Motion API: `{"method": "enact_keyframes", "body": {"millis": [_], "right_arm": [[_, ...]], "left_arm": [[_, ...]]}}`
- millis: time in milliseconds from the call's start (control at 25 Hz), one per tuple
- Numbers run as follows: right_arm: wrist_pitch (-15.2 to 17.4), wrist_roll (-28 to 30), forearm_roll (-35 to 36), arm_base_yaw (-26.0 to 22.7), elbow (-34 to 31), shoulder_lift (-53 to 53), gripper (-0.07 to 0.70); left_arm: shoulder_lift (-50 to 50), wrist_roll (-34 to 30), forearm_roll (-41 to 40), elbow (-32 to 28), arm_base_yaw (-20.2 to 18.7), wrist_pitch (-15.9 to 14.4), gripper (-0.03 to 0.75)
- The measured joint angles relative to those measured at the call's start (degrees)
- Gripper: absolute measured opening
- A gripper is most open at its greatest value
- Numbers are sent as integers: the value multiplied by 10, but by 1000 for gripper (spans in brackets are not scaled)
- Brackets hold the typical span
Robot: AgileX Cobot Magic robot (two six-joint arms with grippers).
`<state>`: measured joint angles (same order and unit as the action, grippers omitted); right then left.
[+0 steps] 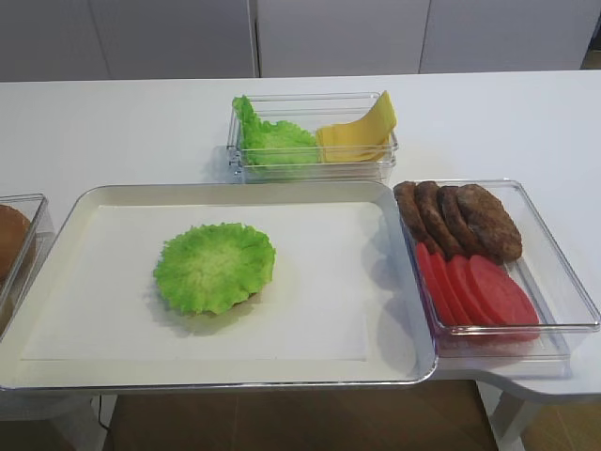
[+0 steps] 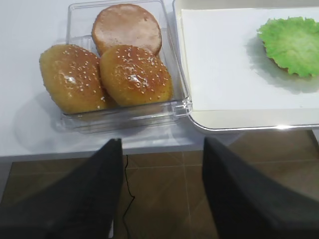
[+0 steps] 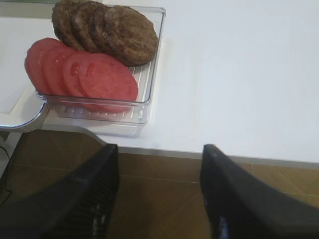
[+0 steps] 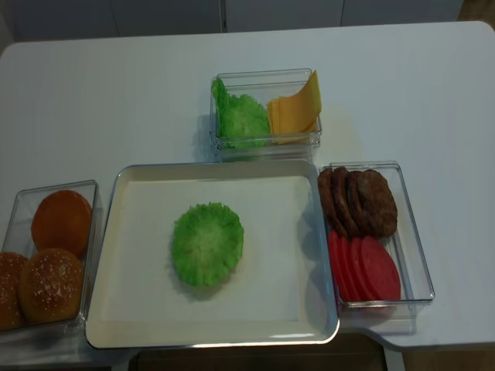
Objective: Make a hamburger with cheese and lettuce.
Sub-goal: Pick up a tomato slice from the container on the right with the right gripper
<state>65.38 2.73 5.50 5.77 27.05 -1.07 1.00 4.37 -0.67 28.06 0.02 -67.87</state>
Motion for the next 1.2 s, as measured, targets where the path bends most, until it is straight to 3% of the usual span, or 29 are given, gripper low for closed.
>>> {"method": "enact_keyframes", "body": {"millis": [1200], "right_arm": [[0, 0, 0, 0, 0, 0, 397]], "left_arm": [[0, 0, 0, 0, 0, 0, 382]]}}
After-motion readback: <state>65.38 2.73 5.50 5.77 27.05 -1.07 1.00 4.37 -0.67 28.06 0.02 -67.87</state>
